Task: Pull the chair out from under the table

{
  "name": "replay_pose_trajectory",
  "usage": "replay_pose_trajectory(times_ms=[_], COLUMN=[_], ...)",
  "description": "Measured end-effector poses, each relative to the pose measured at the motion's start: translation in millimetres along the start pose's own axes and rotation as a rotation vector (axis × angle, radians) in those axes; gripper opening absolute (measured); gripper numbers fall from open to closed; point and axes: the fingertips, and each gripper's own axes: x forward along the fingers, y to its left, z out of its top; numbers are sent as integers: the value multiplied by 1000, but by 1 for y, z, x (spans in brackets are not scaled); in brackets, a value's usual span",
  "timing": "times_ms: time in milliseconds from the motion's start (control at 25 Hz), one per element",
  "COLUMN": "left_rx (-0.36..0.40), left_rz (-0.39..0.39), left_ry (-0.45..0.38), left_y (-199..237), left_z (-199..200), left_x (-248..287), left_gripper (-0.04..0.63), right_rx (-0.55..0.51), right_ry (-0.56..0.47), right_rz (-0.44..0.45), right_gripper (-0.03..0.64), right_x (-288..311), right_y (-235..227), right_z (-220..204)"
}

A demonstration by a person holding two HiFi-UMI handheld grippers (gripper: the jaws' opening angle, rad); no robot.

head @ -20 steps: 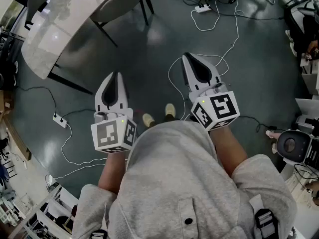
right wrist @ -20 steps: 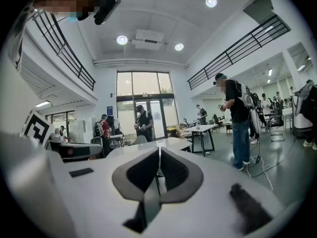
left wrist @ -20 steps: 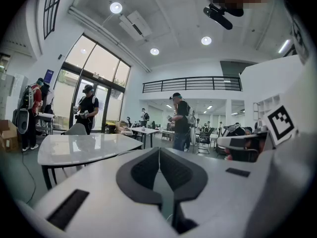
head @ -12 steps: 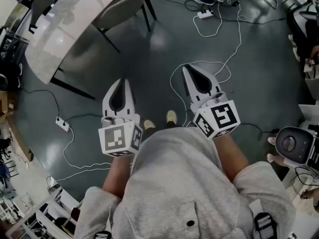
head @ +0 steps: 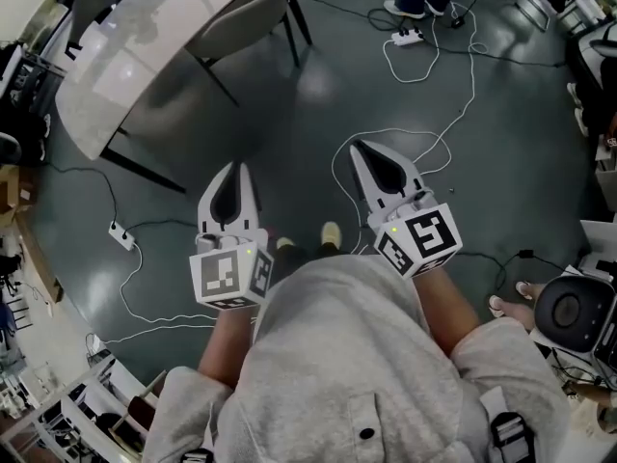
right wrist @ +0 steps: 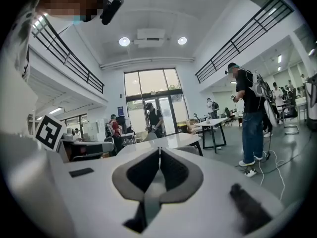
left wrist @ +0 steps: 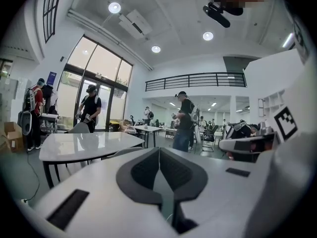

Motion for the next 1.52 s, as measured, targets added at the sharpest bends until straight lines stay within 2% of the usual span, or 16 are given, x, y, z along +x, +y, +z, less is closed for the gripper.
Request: replay_pose_trajectory(times_ms=[440, 880, 1520], left_rx=[28, 53, 65], left_rz=[72, 65, 36], left_ry=[12, 16, -5], left_y=[-2, -21, -12], left_z=[6, 11, 13], left_x=[13, 21, 40], left_gripper=[17, 17, 17], right_rx=[-42, -39, -72], right_ry=[-6, -7, -12], right_rz=[9, 22, 27], right_gripper=[26, 26, 26], right_x=[10, 8, 28], right_y=[-21, -36, -36], right_z=[13, 19, 19])
